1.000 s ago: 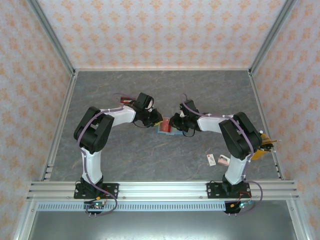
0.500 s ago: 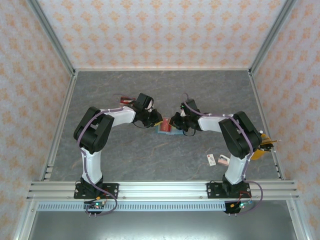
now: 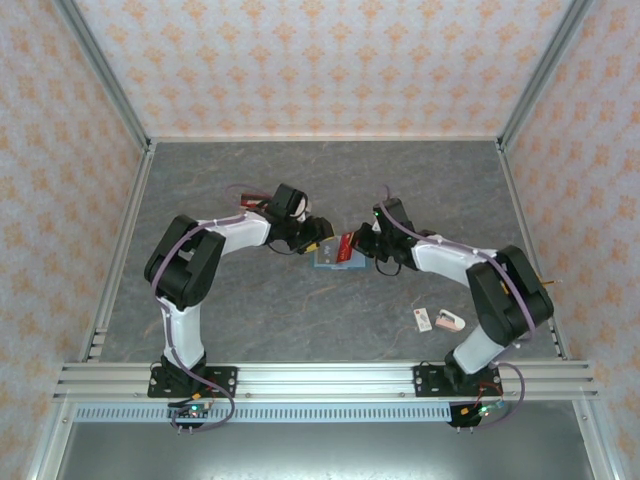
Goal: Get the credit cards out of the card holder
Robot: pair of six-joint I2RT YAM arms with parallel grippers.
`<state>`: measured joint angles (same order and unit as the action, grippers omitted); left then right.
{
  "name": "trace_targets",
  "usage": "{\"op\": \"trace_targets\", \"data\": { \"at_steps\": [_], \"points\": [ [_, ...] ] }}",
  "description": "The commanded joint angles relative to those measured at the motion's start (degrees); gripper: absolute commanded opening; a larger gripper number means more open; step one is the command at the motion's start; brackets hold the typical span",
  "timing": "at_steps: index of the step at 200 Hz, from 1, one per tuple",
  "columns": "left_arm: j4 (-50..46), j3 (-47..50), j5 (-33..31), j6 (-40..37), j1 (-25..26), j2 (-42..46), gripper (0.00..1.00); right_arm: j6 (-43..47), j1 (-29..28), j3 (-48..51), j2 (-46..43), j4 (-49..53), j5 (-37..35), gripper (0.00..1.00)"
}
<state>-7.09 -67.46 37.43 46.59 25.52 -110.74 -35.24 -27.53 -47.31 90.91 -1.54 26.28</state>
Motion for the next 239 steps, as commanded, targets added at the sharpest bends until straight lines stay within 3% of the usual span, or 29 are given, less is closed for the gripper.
{"op": "trace_targets", "data": {
  "at_steps": [1, 65, 114, 172, 202, 239],
  "points": [
    [-7.1, -2.6, -0.8, -6.8, 0.1, 6.0, 0.62, 4.3, 0.4, 1.6, -5.3, -0.4, -2.5, 0.0],
    [-6.0, -0.1, 2.3, -10.0, -1.0, 15.5, 0.91, 10.0, 0.5, 2.8, -15.5, -9.4, 5.8, 0.0],
    [7.0, 2.0, 11.3, -4.8, -2.0, 18.1, 0.93, 2.4, 6.1, 2.6, -13.2, -21.9, 19.3, 0.0],
    [16.9, 1.4, 17.4, -0.8, -2.1, 15.0, 0.79, -6.2, 10.1, 2.3, -9.4, -31.3, 27.0, 0.0],
    [22.7, 1.6, 18.6, 1.6, -2.1, 14.7, 0.65, -7.9, 10.4, 1.9, -7.7, -32.4, 28.2, 0.0],
    [23.3, 1.4, 18.5, 1.3, -2.1, 14.7, 0.48, -8.3, 10.5, 1.6, -6.4, -32.5, 28.8, 0.0]
  ]
}}
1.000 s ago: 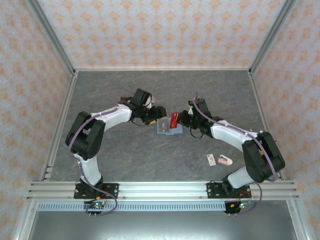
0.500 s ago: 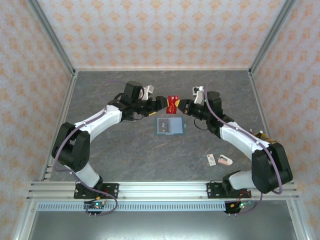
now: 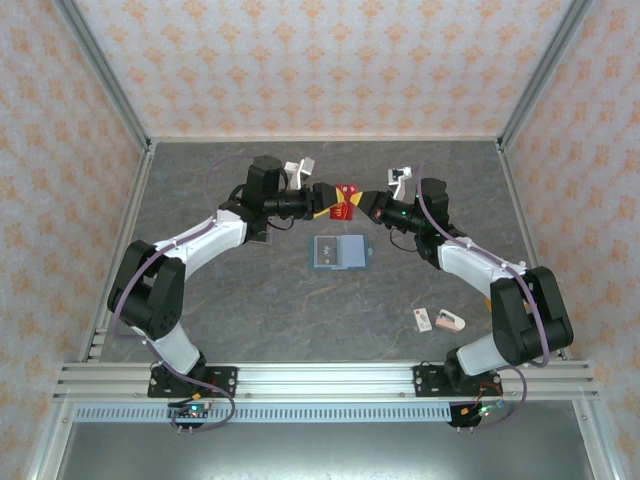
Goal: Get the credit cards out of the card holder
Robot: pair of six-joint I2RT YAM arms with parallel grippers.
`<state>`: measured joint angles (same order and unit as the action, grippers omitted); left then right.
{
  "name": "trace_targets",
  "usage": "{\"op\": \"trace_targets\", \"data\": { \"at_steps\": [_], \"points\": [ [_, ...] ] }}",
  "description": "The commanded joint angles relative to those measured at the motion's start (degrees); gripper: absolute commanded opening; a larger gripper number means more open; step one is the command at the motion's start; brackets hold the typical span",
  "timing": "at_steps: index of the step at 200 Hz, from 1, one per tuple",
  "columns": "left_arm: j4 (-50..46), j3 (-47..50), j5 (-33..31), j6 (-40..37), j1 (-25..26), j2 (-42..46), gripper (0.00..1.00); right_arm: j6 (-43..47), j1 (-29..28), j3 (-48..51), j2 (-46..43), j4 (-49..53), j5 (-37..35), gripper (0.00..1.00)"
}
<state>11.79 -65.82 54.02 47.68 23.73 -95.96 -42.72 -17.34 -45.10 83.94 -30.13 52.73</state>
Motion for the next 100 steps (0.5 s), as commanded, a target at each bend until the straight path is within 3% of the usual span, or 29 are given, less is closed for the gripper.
{"op": "trace_targets", "data": {
  "at_steps": [1, 58, 71, 100],
  "points": [
    [4.4, -0.3, 1.9, 0.2, -0.3, -0.1, 0.47, -0.8, 0.3, -0.6, 0.6, -3.9, 2.4, 0.0],
    [2.2, -0.3, 0.3, -1.0, -0.3, -0.1, 0.2, 1.2, 0.4, -1.7, 0.2, 1.3, 2.1, 0.02],
    [-0.4, -0.4, -1.0, -2.6, -0.3, 0.4, 0.14, 2.5, 0.4, -2.7, -0.3, 5.8, 1.4, 0.09],
    [-12.2, -2.0, -7.1, -8.6, -0.3, 2.0, 0.07, 7.0, 0.4, -5.1, -2.7, 18.9, -2.9, 0.36]
  ]
}}
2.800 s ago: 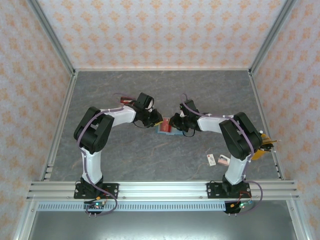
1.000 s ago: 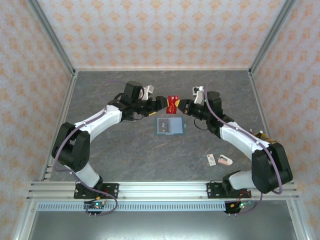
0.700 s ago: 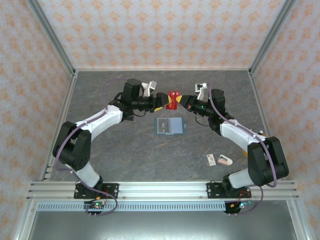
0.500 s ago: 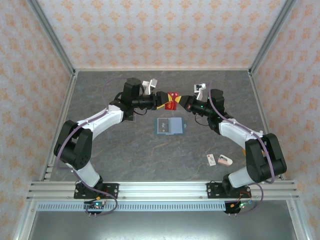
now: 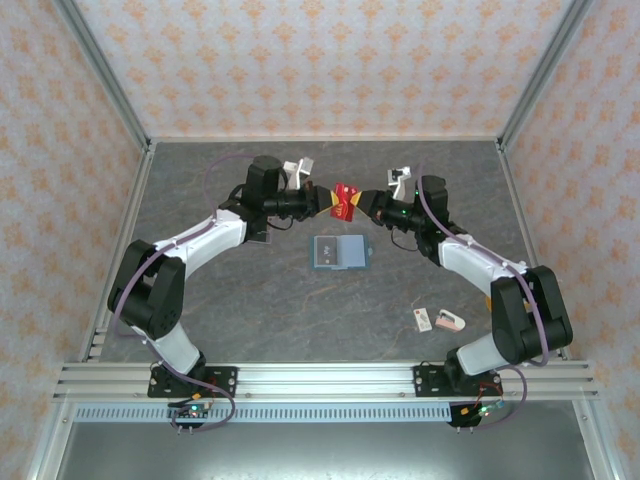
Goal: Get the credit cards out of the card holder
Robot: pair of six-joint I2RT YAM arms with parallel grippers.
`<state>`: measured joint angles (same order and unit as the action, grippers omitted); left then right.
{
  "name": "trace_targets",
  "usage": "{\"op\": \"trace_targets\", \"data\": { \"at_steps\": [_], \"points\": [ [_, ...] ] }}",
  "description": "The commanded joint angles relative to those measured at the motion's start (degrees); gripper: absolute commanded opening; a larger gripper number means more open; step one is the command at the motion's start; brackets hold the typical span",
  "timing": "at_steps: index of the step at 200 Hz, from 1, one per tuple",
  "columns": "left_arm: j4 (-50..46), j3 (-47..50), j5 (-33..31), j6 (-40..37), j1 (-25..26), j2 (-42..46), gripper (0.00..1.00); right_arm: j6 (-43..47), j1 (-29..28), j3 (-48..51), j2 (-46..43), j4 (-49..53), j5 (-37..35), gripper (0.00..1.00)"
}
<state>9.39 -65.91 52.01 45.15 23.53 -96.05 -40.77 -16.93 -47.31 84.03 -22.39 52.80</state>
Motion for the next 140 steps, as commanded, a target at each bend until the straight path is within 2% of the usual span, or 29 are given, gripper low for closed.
{"op": "trace_targets", "data": {
  "at_steps": [1, 19, 28, 47, 67, 93, 123, 140],
  "points": [
    [-10.0, -2.0, -5.4, -6.2, -0.2, 2.1, 0.07, 5.2, 0.0, -3.0, -2.8, 11.4, -3.1, 0.37],
    [-20.3, -3.8, -12.4, -10.2, -0.2, 3.2, 0.0, 9.1, 0.0, -3.2, -5.3, 18.5, -8.3, 0.53],
    [-25.8, -5.0, -16.9, -11.6, -0.2, 3.6, 0.0, 11.1, 0.0, -3.5, -6.4, 22.4, -11.8, 0.58],
    [-37.5, -8.3, -29.9, -12.6, -0.2, 3.9, 0.0, 14.9, 0.0, -3.8, -8.2, 28.9, -18.7, 0.68],
    [-46.7, -10.9, -44.1, -10.3, 0.1, 3.9, 0.0, 18.1, 0.0, -3.0, -9.5, 32.6, -25.3, 0.77],
    [-51.7, -13.0, -56.9, -4.9, 1.3, 3.6, 0.0, 20.9, 0.0, -0.5, -10.7, 32.4, -28.4, 0.86],
    [-53.2, -17.1, -66.3, 1.8, 2.9, 1.2, 0.0, 22.9, -0.1, 1.0, -11.3, 32.3, -30.8, 0.92],
    [-50.8, -18.2, -71.1, 5.8, 4.6, 0.4, 0.0, 23.1, 0.0, 1.7, -11.4, 32.0, -31.3, 0.94]
  ]
}}
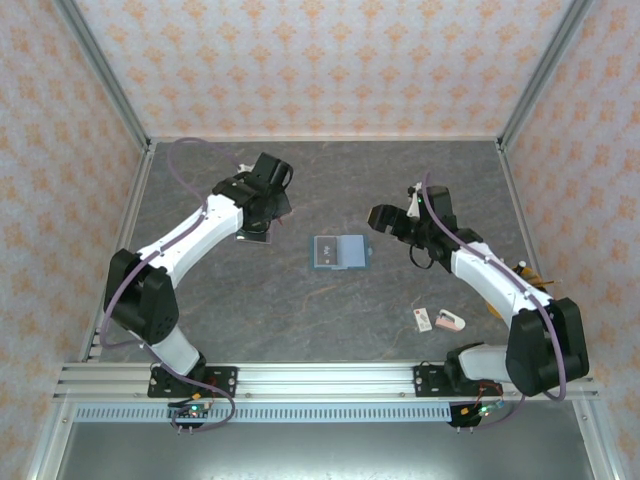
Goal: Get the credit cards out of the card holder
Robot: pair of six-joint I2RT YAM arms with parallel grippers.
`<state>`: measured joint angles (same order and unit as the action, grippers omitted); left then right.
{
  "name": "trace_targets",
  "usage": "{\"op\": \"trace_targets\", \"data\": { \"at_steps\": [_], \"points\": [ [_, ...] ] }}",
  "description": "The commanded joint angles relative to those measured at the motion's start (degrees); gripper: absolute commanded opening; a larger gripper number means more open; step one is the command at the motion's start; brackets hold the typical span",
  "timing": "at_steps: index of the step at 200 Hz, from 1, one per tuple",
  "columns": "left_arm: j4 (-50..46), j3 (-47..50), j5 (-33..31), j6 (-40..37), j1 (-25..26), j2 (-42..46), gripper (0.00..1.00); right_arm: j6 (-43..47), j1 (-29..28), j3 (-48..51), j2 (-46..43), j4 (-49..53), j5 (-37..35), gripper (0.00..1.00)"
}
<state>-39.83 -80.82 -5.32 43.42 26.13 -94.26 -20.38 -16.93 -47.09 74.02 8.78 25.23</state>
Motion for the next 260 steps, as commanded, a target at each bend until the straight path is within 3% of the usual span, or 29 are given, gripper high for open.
{"op": "trace_targets", "data": {
  "at_steps": [1, 79, 118, 170, 260],
  "points": [
    [-1.5, -3.3, -14.1, 7.9, 2.1, -1.4, 0.0, 2.8, 0.0, 1.5, -1.5, 0.8, -3.7, 0.94],
    [-1.9, -10.7, -27.9, 25.4, 2.6, -10.9, 0.0, 2.9, 0.0, 3.0, -2.1, 1.0, -4.9, 0.95],
    [-3.9, -14.3, -29.0, 30.5, 2.2, -16.9, 0.0, 2.7, 0.0, 3.2, -2.0, 0.6, -4.5, 0.95],
    [-7.2, -15.0, -32.6, 36.7, 1.5, -18.7, 0.0, 2.5, -0.1, 3.0, -1.4, 0.5, -4.2, 0.95],
    [-5.1, -12.6, -31.3, 38.3, 0.3, -19.7, 0.0, 2.1, 0.0, 2.2, 0.5, 0.8, -2.7, 0.95]
  ]
}}
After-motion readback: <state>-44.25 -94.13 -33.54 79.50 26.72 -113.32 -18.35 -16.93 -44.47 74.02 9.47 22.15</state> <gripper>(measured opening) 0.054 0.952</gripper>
